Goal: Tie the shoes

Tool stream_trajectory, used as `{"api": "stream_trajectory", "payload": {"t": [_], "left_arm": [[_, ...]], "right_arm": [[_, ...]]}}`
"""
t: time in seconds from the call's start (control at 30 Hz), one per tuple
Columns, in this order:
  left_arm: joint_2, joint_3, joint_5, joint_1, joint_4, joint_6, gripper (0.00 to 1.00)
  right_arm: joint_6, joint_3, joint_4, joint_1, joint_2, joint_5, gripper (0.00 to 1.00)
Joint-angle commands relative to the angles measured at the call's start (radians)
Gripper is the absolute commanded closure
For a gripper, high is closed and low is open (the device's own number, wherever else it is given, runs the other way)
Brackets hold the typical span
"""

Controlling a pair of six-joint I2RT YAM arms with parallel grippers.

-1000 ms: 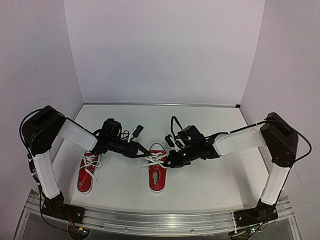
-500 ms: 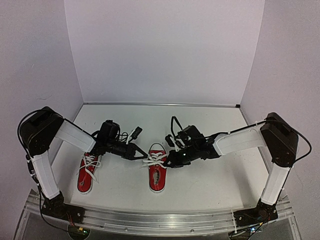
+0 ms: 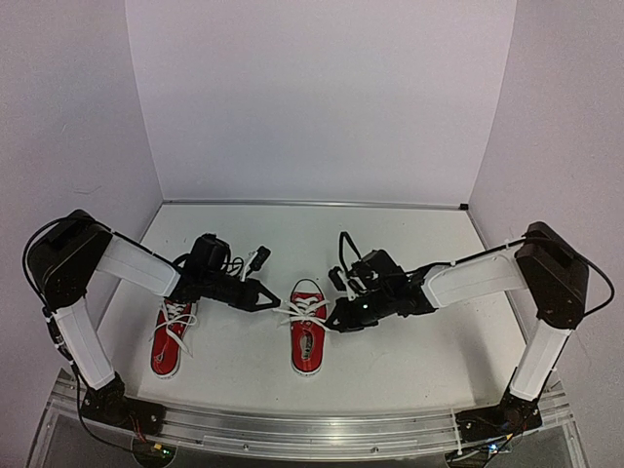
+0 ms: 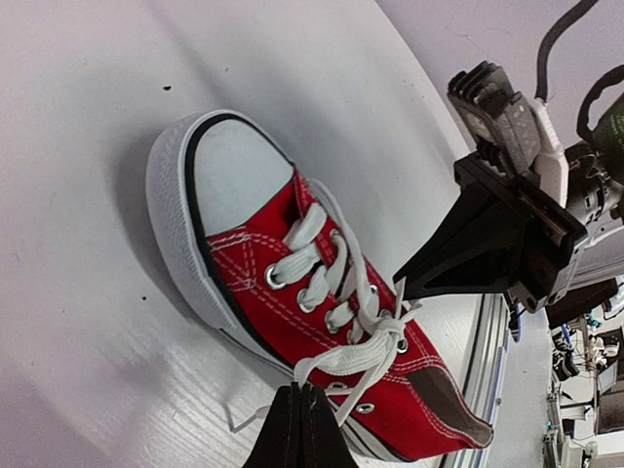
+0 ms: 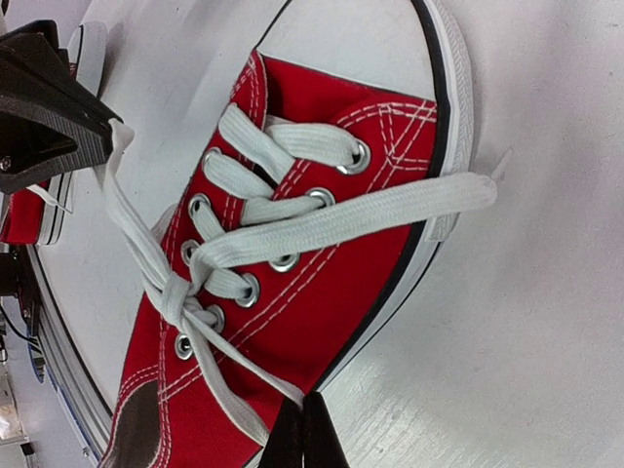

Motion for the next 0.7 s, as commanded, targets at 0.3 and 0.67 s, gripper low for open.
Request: {"api": "stream_trajectory", "payload": {"t": [0.3,0.67], "left_arm": [[-0.059,-0.001,-0.172,0.049,-0.143,0.069,1.0],[-0.081,-0.037,-0.217,0.092,-0.136,0.048,1.0]], "right_arm": [[0.008,-0.059,-0.04,-0.004,-0.059,0.091,1.0],[0.026,-0.122,-0.043,-0.016,-0.082,0.129,1.0]]}}
